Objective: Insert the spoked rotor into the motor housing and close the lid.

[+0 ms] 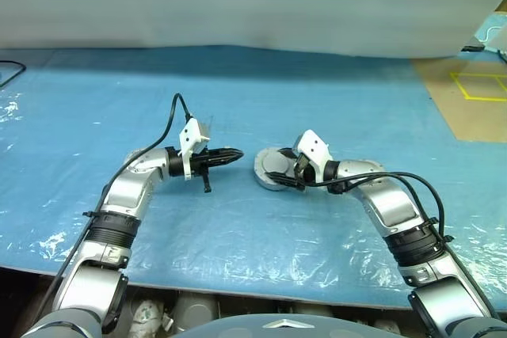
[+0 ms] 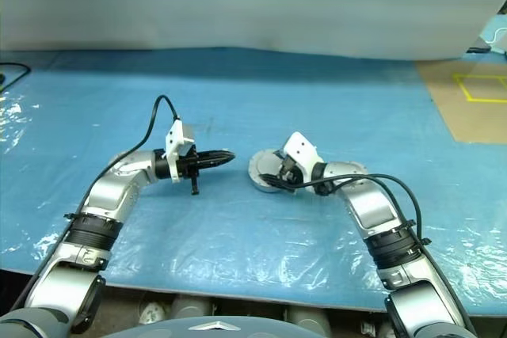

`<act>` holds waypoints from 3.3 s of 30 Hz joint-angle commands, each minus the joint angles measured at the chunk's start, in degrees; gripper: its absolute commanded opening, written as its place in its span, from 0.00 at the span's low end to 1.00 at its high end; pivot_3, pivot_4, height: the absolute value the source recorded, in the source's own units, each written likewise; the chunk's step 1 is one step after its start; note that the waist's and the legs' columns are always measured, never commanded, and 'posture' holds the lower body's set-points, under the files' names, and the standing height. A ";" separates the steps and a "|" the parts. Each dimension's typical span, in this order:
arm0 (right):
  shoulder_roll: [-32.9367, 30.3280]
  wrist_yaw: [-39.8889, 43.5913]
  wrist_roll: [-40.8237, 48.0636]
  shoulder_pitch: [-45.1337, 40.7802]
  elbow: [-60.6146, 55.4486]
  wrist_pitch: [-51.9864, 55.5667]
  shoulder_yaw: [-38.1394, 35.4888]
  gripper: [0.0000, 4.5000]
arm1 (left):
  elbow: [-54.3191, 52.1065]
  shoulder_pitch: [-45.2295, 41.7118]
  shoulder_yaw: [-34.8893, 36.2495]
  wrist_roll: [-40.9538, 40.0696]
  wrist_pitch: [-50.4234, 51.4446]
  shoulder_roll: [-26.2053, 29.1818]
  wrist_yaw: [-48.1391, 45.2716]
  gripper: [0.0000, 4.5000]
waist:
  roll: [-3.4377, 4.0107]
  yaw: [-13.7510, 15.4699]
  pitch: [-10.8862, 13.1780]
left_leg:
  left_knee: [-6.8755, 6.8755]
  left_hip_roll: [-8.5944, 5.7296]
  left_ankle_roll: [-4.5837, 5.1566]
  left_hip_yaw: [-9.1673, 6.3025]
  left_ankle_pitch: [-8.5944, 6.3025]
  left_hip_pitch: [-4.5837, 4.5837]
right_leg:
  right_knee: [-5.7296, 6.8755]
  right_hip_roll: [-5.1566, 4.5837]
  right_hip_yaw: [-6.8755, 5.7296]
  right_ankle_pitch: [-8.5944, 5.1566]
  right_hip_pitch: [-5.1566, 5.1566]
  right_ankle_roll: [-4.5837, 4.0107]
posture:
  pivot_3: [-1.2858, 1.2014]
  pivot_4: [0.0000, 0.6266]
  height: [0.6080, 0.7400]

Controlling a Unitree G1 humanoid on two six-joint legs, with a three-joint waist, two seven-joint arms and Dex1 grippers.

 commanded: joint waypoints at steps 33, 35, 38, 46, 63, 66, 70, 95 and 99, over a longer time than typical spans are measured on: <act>-0.82 -0.83 -2.45 5.42 2.76 2.82 2.55 0.71 | 2.94 -2.36 -5.93 4.41 -2.05 -7.01 3.85 0.00 | -0.04 0.34 -0.01 | -0.28 0.05 -0.03 0.07 0.01 -0.06 | -0.13 0.07 0.03 -0.29 -0.17 0.37 | 0.52 0.24 1.00; -0.86 -0.99 -2.41 5.55 2.57 3.02 2.41 0.71 | 4.57 -3.05 -7.01 5.84 -3.17 -7.02 3.66 0.00 | -0.04 0.34 -0.01 | -0.29 0.04 -0.05 0.06 0.02 -0.06 | -0.15 0.07 0.04 -0.32 -0.16 0.43 | 0.52 0.24 1.00; -0.88 -1.32 -2.40 5.73 2.28 3.42 2.16 0.71 | 6.19 -3.29 -8.00 7.27 -4.81 -7.06 3.00 0.00 | -0.04 0.36 -0.01 | -0.40 0.03 -0.08 0.06 0.04 -0.06 | -0.23 0.07 0.03 -0.25 -0.16 0.29 | 0.52 0.24 1.00; -1.38 -1.71 -2.52 6.04 1.34 3.93 1.86 0.71 | 10.48 -4.41 -9.71 10.70 -5.69 -7.82 4.00 0.00 | -0.06 0.55 -0.03 | -0.46 0.03 -0.09 0.06 0.05 -0.06 | -0.34 0.07 0.01 -0.13 -0.11 0.08 | 0.52 0.24 1.00; -0.89 -2.76 0.90 5.60 -5.12 4.64 -2.38 1.00 | 12.48 -6.54 -10.75 12.20 -6.97 -8.85 1.92 0.00 | -0.04 0.85 -0.03 | -0.48 -0.09 -0.08 0.04 0.04 -0.13 | -0.44 -0.06 -0.02 -0.13 -0.04 0.12 | 0.52 0.24 1.00; -0.02 -2.53 4.98 4.29 -8.42 7.29 -5.97 1.00 | 13.81 -7.76 -10.39 12.47 -7.60 -9.00 2.16 0.00 | -0.02 0.89 -0.02 | -0.53 -0.09 -0.09 0.03 0.05 -0.27 | -0.58 -0.06 -0.07 -0.11 -0.08 0.11 | 0.52 0.24 1.00; 1.10 -2.75 9.86 2.55 -12.63 10.50 -9.68 1.00 | 16.36 -9.68 -9.49 12.49 -8.57 -8.86 2.30 0.00 | -0.01 0.78 -0.02 | -0.51 -0.07 -0.14 -0.06 0.09 -0.83 | -0.63 0.01 -0.16 -0.01 -0.48 0.21 | 0.52 0.24 1.00; 1.76 -11.14 39.05 5.16 -8.90 40.42 -37.12 1.00 | 15.17 -8.20 -8.47 11.78 -8.80 -6.48 0.26 0.00 | 0.10 0.73 0.07 | -0.20 -0.07 -0.18 -0.13 0.09 -1.08 | 0.05 0.14 -0.34 0.12 -0.86 0.32 | 0.52 0.24 1.00; 1.11 -10.08 40.08 10.93 -10.19 43.64 -33.35 1.00 | 14.33 -7.55 -8.44 11.60 -8.34 -6.05 0.24 0.00 | 0.10 0.72 0.07 | -0.19 -0.07 -0.18 -0.13 0.09 -1.07 | 0.06 0.14 -0.36 0.11 -0.85 0.31 | 0.52 0.24 1.00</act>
